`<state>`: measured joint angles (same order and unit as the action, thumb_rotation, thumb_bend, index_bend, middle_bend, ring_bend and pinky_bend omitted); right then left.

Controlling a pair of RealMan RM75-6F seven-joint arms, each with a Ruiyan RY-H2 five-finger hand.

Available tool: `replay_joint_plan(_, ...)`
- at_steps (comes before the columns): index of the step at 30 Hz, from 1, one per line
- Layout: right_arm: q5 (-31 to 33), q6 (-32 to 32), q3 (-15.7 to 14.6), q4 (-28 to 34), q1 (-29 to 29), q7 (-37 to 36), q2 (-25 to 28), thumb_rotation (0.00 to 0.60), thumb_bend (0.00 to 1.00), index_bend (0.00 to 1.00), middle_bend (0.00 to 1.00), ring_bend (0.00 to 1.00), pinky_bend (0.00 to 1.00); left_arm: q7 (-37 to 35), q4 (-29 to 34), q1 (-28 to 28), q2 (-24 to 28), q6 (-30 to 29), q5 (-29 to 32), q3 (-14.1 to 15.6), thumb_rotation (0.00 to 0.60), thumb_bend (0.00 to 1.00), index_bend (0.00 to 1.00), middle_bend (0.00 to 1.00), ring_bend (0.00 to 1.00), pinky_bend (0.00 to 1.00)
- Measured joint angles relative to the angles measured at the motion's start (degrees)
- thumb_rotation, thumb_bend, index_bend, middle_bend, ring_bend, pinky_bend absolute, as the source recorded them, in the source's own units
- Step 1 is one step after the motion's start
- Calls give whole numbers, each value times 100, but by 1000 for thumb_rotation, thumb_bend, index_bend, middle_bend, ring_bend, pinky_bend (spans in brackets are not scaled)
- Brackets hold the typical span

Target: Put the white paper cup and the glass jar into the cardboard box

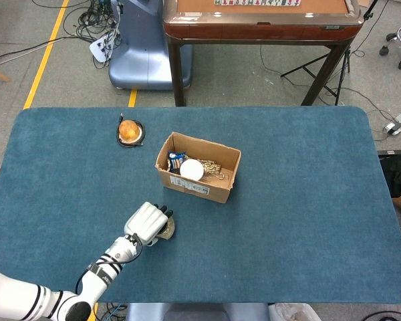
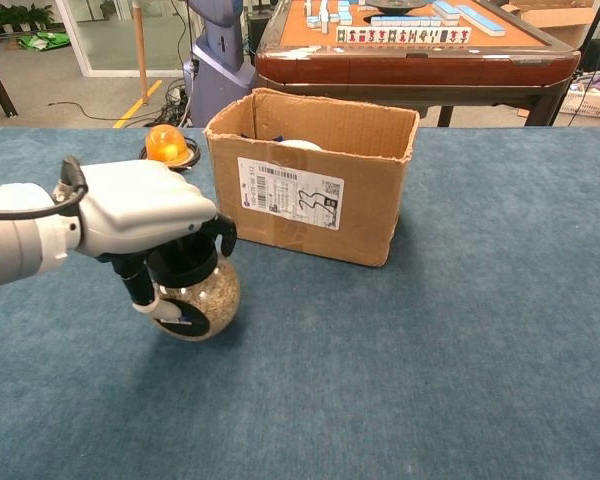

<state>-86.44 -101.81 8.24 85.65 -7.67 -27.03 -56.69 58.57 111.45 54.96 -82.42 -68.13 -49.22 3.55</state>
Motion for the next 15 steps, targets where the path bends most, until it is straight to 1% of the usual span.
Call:
replay_joint_plan(7,-21,22,-12,19,17,73,-10,600,331,309,418,371,342,169,399,-144,328,-392,-150,13,600,268,608,592,566,812)
replay_joint_plan(15,-41,93,-29,58,63,203,-23,600,331,309,418,371,342,247,992,-314,908,-812,-207,-111,600,269,617,603,572,814)
